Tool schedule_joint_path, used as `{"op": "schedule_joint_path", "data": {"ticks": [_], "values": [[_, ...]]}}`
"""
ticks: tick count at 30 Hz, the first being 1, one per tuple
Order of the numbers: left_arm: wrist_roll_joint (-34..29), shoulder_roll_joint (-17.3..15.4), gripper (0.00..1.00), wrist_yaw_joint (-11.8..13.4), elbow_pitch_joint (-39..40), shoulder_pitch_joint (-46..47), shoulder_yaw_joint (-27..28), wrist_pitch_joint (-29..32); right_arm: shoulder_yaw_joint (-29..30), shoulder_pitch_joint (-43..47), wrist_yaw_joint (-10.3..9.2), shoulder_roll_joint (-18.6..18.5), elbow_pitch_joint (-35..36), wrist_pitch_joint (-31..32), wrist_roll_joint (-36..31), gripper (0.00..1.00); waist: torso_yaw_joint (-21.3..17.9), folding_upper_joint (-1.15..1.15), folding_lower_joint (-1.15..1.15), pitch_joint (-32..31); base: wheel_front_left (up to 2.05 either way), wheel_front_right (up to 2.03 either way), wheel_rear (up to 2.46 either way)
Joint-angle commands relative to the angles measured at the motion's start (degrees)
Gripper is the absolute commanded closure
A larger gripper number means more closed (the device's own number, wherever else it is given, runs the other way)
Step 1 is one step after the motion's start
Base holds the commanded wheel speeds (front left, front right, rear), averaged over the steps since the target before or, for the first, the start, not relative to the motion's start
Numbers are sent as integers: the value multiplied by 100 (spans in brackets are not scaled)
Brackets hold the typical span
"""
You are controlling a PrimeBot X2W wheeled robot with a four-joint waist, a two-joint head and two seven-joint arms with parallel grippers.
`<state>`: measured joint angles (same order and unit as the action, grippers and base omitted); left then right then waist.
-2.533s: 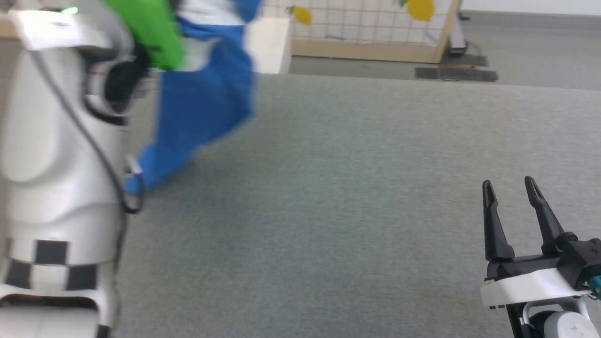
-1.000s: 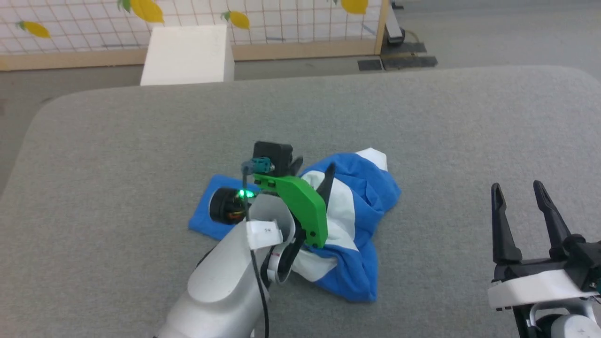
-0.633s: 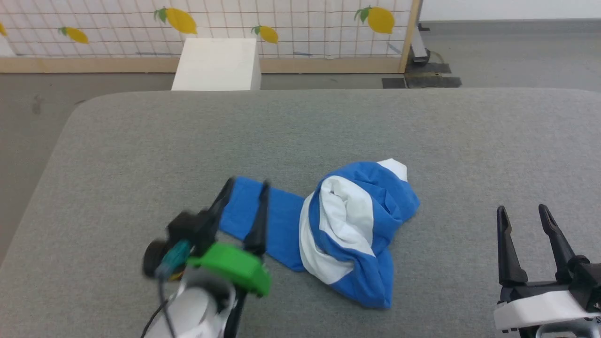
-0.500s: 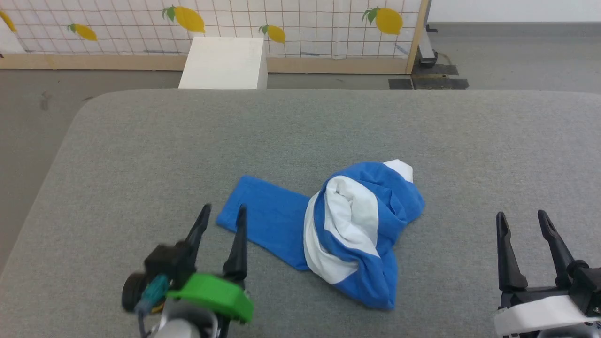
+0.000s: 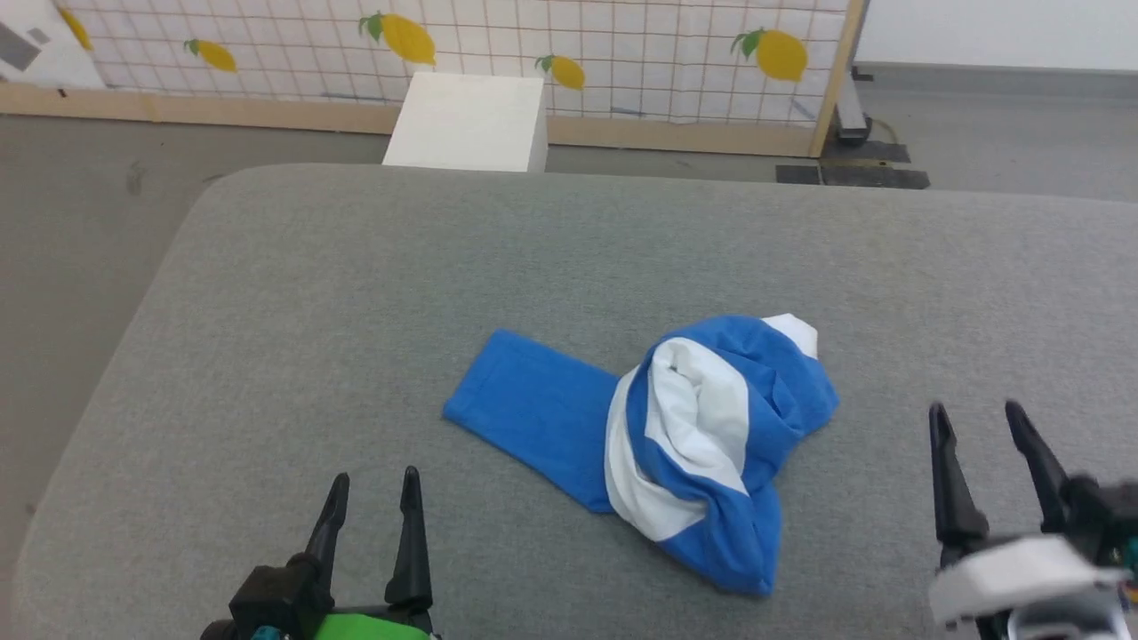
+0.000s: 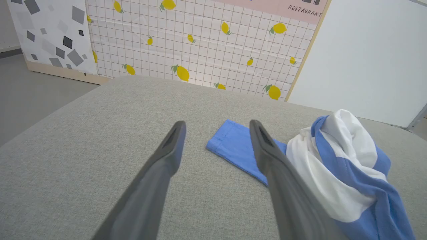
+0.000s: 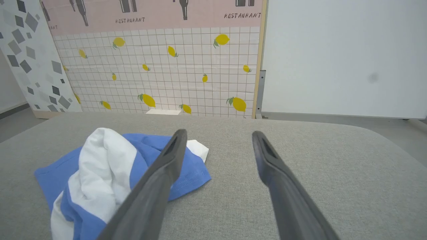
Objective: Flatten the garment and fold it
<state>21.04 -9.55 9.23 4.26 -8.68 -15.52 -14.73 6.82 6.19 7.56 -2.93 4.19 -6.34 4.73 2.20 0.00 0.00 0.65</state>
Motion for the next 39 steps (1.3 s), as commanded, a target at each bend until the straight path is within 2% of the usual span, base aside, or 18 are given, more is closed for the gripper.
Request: {"op": "schedule_joint_path", "data": {"ticks": [1,6,8,11,15,18,22,23,24,25,33,39], "values": [[-99,59,0,-71,5,55,48,-26,-38,-272,-8,5,19,221,83,0,97,0,0,91,0,0,0],[-228,286,0,-289,-55,155,189,-26,-141,-1203,-8,-173,-38,1294,298,0,245,0,0,328,0,0,0],[-341,464,0,-507,-207,289,237,-27,-184,-2025,-8,-704,-691,2566,694,0,475,0,0,616,0,0,0],[-370,533,0,-604,-287,388,246,-27,-400,-2231,-8,-991,-1165,3177,853,0,622,0,0,736,0,0,0],[-401,589,0,-707,-376,503,255,-27,-758,-2411,-8,-1315,-1630,3677,1084,0,796,0,0,880,0,0,0],[-420,616,0,-778,-433,591,237,-27,-968,-2515,-8,-1534,-1909,3672,1089,0,921,0,0,974,0,0,0],[-422,640,0,-829,-500,694,235,-27,-1102,-2610,-8,-1615,-2381,3583,1098,0,1040,0,0,1052,0,0,0],[-419,645,0,-837,-515,711,238,-27,-1114,-2637,-8,-1610,-2505,3560,1108,15,1058,0,0,1060,0,0,0],[-417,648,0,-840,-526,721,241,-27,-1127,-2662,-8,-1611,-2590,3532,1107,73,1067,0,0,1063,0,0,0],[-410,651,0,-839,-538,726,251,-27,-1162,-2689,-8,-1613,-2674,3495,1108,100,1072,0,0,1062,0,0,0],[-347,663,0,-832,-640,635,352,-27,-1358,-2860,-8,-1737,-2849,3140,1138,100,918,0,0,747,0,0,0],[-370,665,0,-848,-682,440,424,-27,-1330,-3183,-8,-1797,-2300,3014,1386,100,636,0,0,319,0,0,0]]}}
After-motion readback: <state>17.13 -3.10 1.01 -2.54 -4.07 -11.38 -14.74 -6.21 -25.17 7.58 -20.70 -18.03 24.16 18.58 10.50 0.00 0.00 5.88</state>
